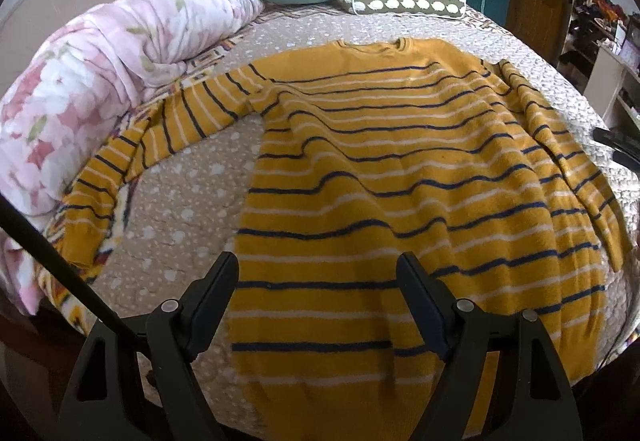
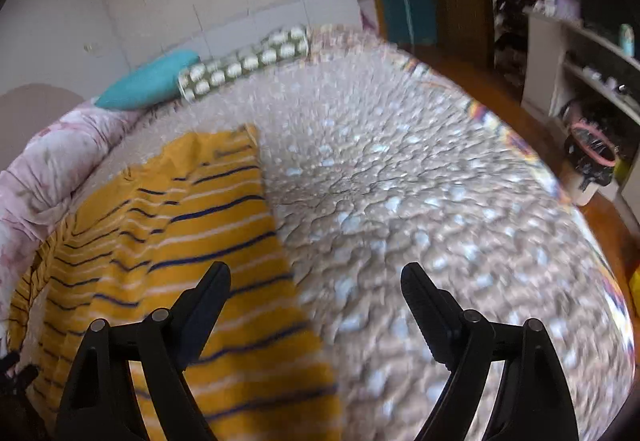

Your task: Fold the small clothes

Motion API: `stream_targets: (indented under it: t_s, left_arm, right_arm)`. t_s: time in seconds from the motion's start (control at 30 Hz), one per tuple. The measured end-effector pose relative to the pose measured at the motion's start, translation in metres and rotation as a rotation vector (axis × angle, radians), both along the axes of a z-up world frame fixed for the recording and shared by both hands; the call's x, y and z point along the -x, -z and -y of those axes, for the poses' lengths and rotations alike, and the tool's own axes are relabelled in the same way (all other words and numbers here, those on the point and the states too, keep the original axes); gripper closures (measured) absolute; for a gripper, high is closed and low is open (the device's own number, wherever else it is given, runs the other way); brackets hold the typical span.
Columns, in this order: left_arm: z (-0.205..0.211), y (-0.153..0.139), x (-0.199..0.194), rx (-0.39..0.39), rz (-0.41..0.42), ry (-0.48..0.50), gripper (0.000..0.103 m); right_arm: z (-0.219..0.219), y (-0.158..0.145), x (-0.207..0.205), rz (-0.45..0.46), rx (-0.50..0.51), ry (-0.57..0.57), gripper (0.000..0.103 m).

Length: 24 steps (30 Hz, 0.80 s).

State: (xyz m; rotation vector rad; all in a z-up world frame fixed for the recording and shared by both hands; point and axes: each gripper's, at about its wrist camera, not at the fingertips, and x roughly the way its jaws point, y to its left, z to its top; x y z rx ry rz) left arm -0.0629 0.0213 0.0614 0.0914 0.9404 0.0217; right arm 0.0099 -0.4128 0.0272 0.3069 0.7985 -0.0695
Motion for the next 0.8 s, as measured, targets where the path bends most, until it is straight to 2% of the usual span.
stream_targets:
  t_s: [0.07,0.17,0.27,0.3,0.33,0.37,0.43,0.5,0.53,0.57,0.63,0.7,0.73,0.8]
  left_arm:
    - [0.002,0.001,0.000,-0.008,-0.006,0.008,0.023]
    - [0.003,0.000,0.001,-0.018,-0.004,0.007,0.023]
    - [-0.001,-0.003,0.000,-0.006,0.002,0.001,0.023]
    - [-0.002,-0.004,0.000,-0.007,0.004,0.000,0.023]
    - [-0.003,-0.005,0.000,-0.010,0.007,-0.001,0.023]
    - [-0.004,-0.005,0.000,-0.013,0.008,-0.001,0.023]
    - [-0.008,-0.005,-0.002,-0.016,0.010,-0.006,0.023]
    - [-0.013,-0.004,-0.005,-0.011,0.009,-0.015,0.023]
    - [-0.017,-0.004,-0.006,-0.006,0.008,-0.025,0.023]
    - [-0.018,-0.003,-0.007,-0.003,0.007,-0.031,0.023]
    - [-0.024,-0.003,-0.008,0.009,0.005,-0.046,0.023]
    - [-0.028,-0.004,-0.007,0.016,0.005,-0.055,0.023]
    - [-0.031,-0.005,-0.006,0.015,0.008,-0.060,0.023]
    - [-0.035,-0.006,-0.004,0.010,0.015,-0.069,0.023]
  right_arm:
    - [0.001,0.010,-0.031,-0.049,-0.015,-0.032,0.018]
    - [-0.011,0.018,-0.070,-0.094,-0.082,-0.118,0.020]
    - [-0.022,0.023,-0.102,-0.117,-0.125,-0.155,0.022]
    - [-0.024,0.023,-0.109,-0.116,-0.144,-0.164,0.029]
    - [-0.026,0.023,-0.114,-0.119,-0.162,-0.177,0.063]
    - [-0.029,0.023,-0.119,-0.135,-0.196,-0.205,0.086]
    - [-0.032,0.018,-0.124,-0.161,-0.198,-0.219,0.087]
    - [-0.029,0.007,-0.124,-0.156,-0.104,-0.203,0.088]
    - [-0.022,0.002,-0.126,-0.161,-0.035,-0.159,0.089]
    - [-0.013,-0.001,-0.130,-0.168,0.007,-0.113,0.097]
    - [0.004,-0.006,-0.136,-0.188,0.118,0.004,0.097]
    - [0.019,-0.012,-0.138,-0.196,0.290,0.126,0.093]
    - [0.027,-0.014,-0.137,-0.208,0.296,0.150,0.089]
    - [0.041,-0.019,-0.124,-0.201,0.167,0.122,0.086]
